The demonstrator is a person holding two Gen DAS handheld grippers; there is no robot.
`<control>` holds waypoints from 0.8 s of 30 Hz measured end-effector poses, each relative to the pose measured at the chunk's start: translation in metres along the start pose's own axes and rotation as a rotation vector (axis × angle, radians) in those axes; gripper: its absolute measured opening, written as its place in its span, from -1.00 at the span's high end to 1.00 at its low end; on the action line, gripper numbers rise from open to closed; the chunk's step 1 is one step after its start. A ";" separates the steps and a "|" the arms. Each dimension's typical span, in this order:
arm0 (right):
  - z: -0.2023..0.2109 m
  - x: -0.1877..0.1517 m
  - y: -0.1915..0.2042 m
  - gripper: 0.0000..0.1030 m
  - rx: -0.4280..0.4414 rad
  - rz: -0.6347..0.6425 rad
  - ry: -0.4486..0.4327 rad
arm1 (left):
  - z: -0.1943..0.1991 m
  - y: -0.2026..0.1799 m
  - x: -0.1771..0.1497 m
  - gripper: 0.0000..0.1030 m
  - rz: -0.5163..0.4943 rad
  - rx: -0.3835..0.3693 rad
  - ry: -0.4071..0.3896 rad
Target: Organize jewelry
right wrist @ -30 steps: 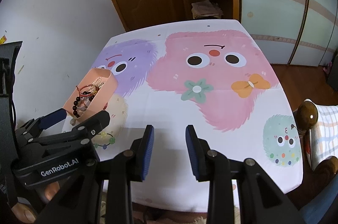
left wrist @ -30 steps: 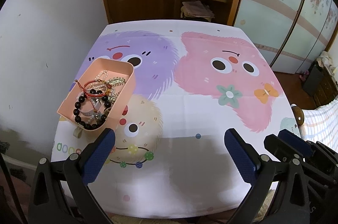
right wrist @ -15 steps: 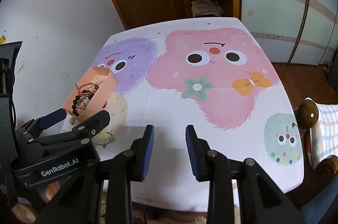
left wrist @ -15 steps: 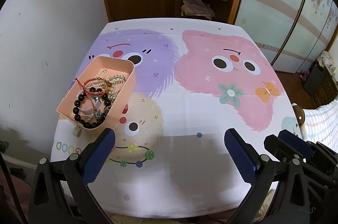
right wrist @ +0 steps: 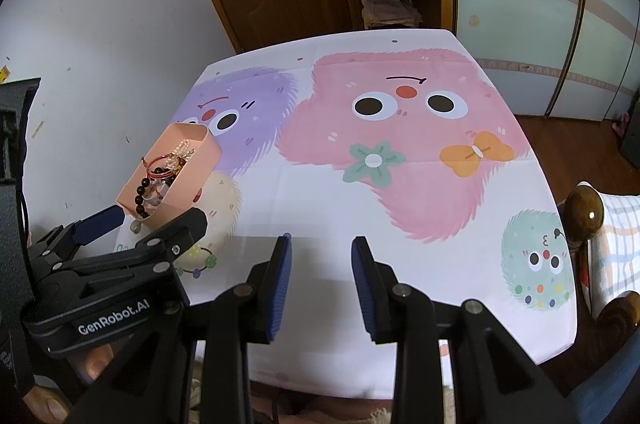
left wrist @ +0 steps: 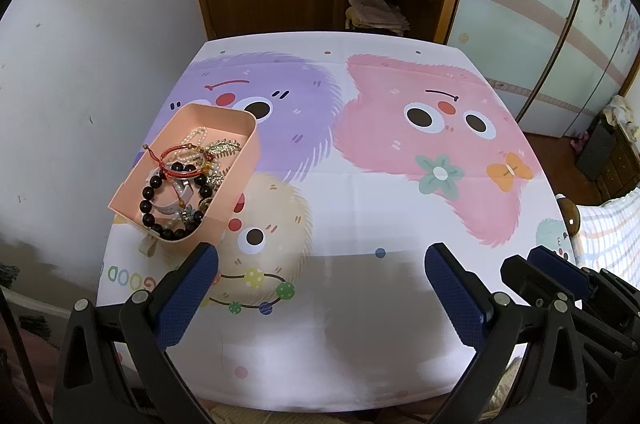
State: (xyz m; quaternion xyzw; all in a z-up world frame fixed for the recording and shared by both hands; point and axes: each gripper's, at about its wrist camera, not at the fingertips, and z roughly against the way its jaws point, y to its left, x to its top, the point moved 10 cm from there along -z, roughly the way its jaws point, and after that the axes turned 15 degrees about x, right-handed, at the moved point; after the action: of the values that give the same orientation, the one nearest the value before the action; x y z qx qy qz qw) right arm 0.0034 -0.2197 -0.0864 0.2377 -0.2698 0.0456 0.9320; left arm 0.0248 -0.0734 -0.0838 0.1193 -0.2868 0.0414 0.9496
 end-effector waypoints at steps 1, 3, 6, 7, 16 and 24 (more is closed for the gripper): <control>0.000 0.000 0.000 0.39 0.000 -0.001 0.001 | 0.000 0.000 0.000 -0.98 0.000 0.000 0.000; -0.001 -0.001 -0.001 0.39 0.001 -0.001 0.002 | -0.001 0.000 0.001 -0.98 -0.001 0.001 0.002; -0.001 -0.001 -0.001 0.39 0.002 0.000 0.002 | -0.001 0.000 0.001 -0.98 -0.001 0.001 0.002; -0.001 -0.002 -0.001 0.39 0.003 0.000 0.002 | -0.001 0.000 -0.001 -0.98 -0.001 0.002 0.004; -0.003 -0.005 0.000 0.39 0.002 -0.001 0.008 | -0.004 0.003 -0.004 -0.98 -0.001 0.006 0.009; -0.004 -0.006 -0.001 0.39 0.005 -0.005 0.011 | -0.005 0.004 -0.005 -0.98 -0.001 0.009 0.013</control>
State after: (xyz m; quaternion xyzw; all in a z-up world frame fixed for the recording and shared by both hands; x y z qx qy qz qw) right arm 0.0006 -0.2181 -0.0925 0.2403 -0.2638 0.0453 0.9331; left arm 0.0228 -0.0678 -0.0897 0.1236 -0.2803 0.0429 0.9510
